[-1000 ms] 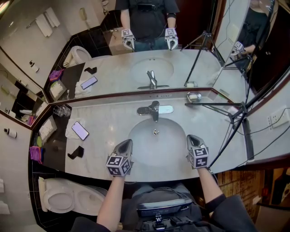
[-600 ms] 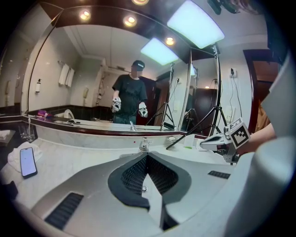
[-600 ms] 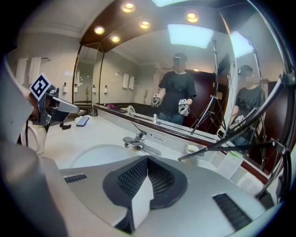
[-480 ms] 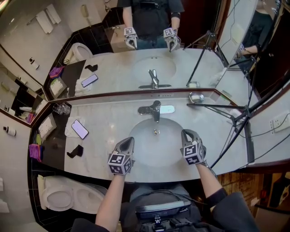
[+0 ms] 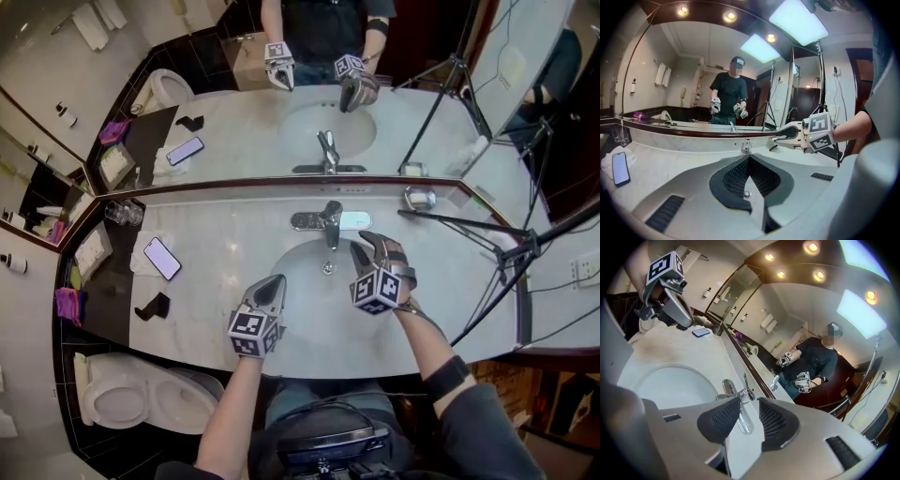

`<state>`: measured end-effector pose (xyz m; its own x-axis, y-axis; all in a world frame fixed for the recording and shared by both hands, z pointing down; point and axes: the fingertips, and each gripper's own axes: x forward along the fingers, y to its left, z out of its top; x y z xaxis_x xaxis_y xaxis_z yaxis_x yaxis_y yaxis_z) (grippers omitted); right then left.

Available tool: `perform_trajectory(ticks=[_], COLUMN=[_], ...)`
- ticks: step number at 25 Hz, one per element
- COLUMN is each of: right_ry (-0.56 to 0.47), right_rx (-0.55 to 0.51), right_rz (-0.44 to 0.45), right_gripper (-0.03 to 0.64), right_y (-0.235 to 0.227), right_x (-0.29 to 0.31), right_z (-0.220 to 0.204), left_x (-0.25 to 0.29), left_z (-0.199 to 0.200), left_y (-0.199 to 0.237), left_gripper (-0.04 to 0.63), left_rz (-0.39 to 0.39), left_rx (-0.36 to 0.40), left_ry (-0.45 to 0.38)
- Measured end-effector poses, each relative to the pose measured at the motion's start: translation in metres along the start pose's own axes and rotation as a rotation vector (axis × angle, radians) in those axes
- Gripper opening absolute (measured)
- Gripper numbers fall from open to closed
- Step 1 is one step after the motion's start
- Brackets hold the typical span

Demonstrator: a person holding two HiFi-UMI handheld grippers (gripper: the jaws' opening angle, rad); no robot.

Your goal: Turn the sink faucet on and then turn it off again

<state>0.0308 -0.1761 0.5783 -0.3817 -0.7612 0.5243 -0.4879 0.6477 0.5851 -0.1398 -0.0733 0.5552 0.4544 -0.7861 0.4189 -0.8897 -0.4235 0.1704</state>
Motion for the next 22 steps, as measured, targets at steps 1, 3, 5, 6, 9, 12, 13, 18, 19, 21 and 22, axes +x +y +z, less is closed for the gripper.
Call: perform_trajectory(ticks=[1, 3, 5, 6, 9, 12, 13, 18, 19, 21, 22], right_ry=[-0.002, -0.007, -0.01, -0.011, -0.009, -0.005, -0.005, -0.003, -0.004, -0.001, 0.004], right_rx=[-0.017, -0.056, -0.098, -0.117, -0.173, -0.227, -0.239, -0.276, -0.281, -0.296, -0.304], right_rz=[0.003, 0.007, 0.013, 0.018, 0.032, 0.043, 0.047, 0.057, 0.059, 0.071, 0.081], right_gripper=[0.153, 0.172, 0.179, 0.187, 0.199, 0.199, 0.199, 0.199, 0.199, 0.199, 0.198], right_y=[0.0, 0.0, 0.0, 0.001, 0.006, 0.011, 0.012, 0.018, 0.019, 0.023, 0.026], right_x=[0.009, 0.025, 0.041, 0.049, 0.071, 0.088, 0.094, 0.115, 0.118, 0.124, 0.126], right_z=[0.005, 0.013, 0.02, 0.023, 0.029, 0.033, 0.033, 0.032, 0.034, 0.035, 0.035], left_x=[0.001, 0.004, 0.007, 0.009, 0.014, 0.018, 0.019, 0.024, 0.025, 0.026, 0.026], left_z=[0.0, -0.001, -0.002, -0.002, -0.003, -0.003, -0.003, -0.009, -0.011, -0.015, -0.017], left_y=[0.002, 0.004, 0.007, 0.008, 0.014, 0.019, 0.021, 0.026, 0.027, 0.029, 0.029], left_gripper=[0.003, 0.003, 0.003, 0.003, 0.003, 0.003, 0.003, 0.003, 0.003, 0.003, 0.003], left_rz=[0.0, -0.001, 0.0, 0.0, 0.001, 0.0, 0.001, 0.002, 0.002, 0.002, 0.002], left_rx=[-0.001, -0.004, -0.007, -0.009, -0.015, -0.02, -0.021, -0.03, -0.032, -0.036, -0.039], left_ry=[0.001, 0.001, 0.0, -0.001, -0.002, -0.002, -0.002, 0.003, 0.006, 0.01, 0.012])
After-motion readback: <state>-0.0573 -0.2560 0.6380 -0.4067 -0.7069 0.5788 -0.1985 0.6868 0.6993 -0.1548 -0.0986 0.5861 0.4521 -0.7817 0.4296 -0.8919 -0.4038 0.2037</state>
